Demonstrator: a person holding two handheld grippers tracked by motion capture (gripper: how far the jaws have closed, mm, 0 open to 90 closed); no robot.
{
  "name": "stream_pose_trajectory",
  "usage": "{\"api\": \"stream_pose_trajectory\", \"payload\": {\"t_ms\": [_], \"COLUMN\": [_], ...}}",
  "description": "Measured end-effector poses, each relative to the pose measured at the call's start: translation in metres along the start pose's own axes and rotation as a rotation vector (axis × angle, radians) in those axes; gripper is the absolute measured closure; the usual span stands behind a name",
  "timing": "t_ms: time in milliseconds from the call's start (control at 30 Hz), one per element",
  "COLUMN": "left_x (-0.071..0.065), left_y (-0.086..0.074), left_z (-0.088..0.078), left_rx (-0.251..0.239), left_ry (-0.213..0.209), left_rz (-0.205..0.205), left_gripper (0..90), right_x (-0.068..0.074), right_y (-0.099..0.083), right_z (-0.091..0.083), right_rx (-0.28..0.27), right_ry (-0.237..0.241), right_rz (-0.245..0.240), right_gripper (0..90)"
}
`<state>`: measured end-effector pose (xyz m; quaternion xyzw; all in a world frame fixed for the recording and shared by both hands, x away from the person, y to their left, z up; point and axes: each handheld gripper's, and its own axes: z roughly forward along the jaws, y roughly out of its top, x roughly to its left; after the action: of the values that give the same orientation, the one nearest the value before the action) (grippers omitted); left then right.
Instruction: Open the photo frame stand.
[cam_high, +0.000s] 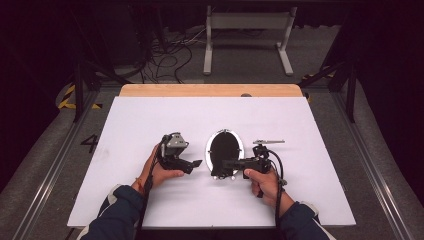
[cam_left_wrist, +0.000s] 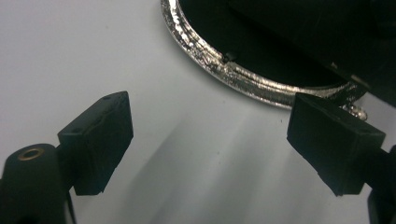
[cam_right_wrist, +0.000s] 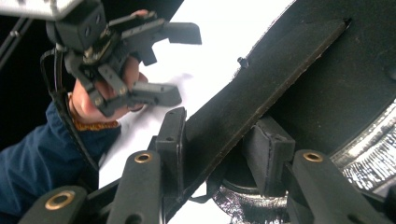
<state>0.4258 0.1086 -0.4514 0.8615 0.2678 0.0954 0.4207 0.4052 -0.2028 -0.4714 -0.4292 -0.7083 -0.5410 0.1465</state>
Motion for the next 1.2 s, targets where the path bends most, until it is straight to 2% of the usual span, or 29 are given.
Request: {"api": "stream_pose_trajectory", "payload": {"t_ms": [33, 67, 133, 167, 233, 333, 433, 467, 500, 567, 633, 667, 767, 867, 933, 1100, 1167, 1200], "left_x": [0.0, 0.003, 0.006, 0.007, 0.008, 0.008, 0.008, 0.007, 0.005, 0.004, 0.005, 0.006, 0.005, 0.004, 0.004, 0.006, 0.005, 0.005], "left_y": [0.0, 0.002, 0.005, 0.006, 0.007, 0.011, 0.012, 0.012, 0.012, 0.012, 0.013, 0.014, 0.015, 0.015, 0.016, 0.016, 0.015, 0.015], "left_z": [0.0, 0.001, 0.003, 0.004, 0.005, 0.01, 0.015, 0.019, 0.022, 0.026, 0.027, 0.027, 0.026, 0.026, 0.028, 0.029, 0.028, 0.027], "left_rx": [0.0, -0.017, -0.04, -0.048, -0.047, -0.067, -0.059, -0.042, -0.024, -0.015, -0.02, -0.022, -0.031, -0.046, -0.039, -0.034, -0.034, -0.037], "left_ry": [0.0, -0.01, -0.003, -0.015, -0.018, -0.066, -0.089, -0.111, -0.118, -0.127, -0.142, -0.133, -0.144, -0.176, -0.193, -0.227, -0.252, -0.259], "left_rz": [0.0, -0.024, -0.037, -0.046, -0.037, -0.075, -0.083, -0.086, -0.078, -0.087, -0.086, -0.075, -0.07, -0.062, -0.048, -0.026, -0.05, -0.044], "left_gripper": [15.0, 15.0, 15.1, 15.2, 15.1, 15.3, 15.8, 16.7, 17.4, 17.3, 16.9, 16.9, 18.5, 19.2, 19.6, 22.9, 25.7, 27.9], "right_x": [0.0, 0.001, 0.005, 0.006, 0.007, 0.01, 0.012, 0.014, 0.016, 0.021, 0.023, 0.023, 0.023, 0.024, 0.025, 0.025, 0.026, 0.026], "right_y": [0.0, 0.0, 0.0, 0.0, 0.0, -0.001, 0.0, 0.0, 0.001, 0.001, 0.001, 0.001, 0.001, 0.001, 0.002, 0.003, 0.003, 0.002], "right_z": [0.0, 0.0, -0.001, -0.001, -0.002, -0.003, -0.004, -0.005, -0.005, -0.005, -0.005, -0.005, -0.005, -0.006, -0.005, -0.005, -0.005, -0.005], "right_rx": [0.0, -0.002, 0.0, 0.002, 0.006, 0.006, 0.017, 0.026, 0.037, 0.039, 0.043, 0.044, 0.044, 0.05, 0.053, 0.057, 0.057, 0.055], "right_ry": [0.0, -0.001, 0.001, 0.001, 0.006, 0.013, 0.007, 0.002, -0.007, -0.02, -0.027, -0.027, -0.02, -0.011, -0.005, -0.002, -0.004, -0.006], "right_rz": [0.0, -0.016, -0.092, -0.112, -0.132, -0.196, -0.218, -0.227, -0.238, -0.27, -0.288, -0.294, -0.293, -0.31, -0.326, -0.331, -0.33, -0.331], "right_gripper": [60.7, 60.8, 61.1, 61.4, 62.0, 63.0, 63.3, 63.6, 63.9, 64.2, 64.3, 64.3, 64.9, 66.0, 66.2, 66.5, 66.5, 66.5]}}
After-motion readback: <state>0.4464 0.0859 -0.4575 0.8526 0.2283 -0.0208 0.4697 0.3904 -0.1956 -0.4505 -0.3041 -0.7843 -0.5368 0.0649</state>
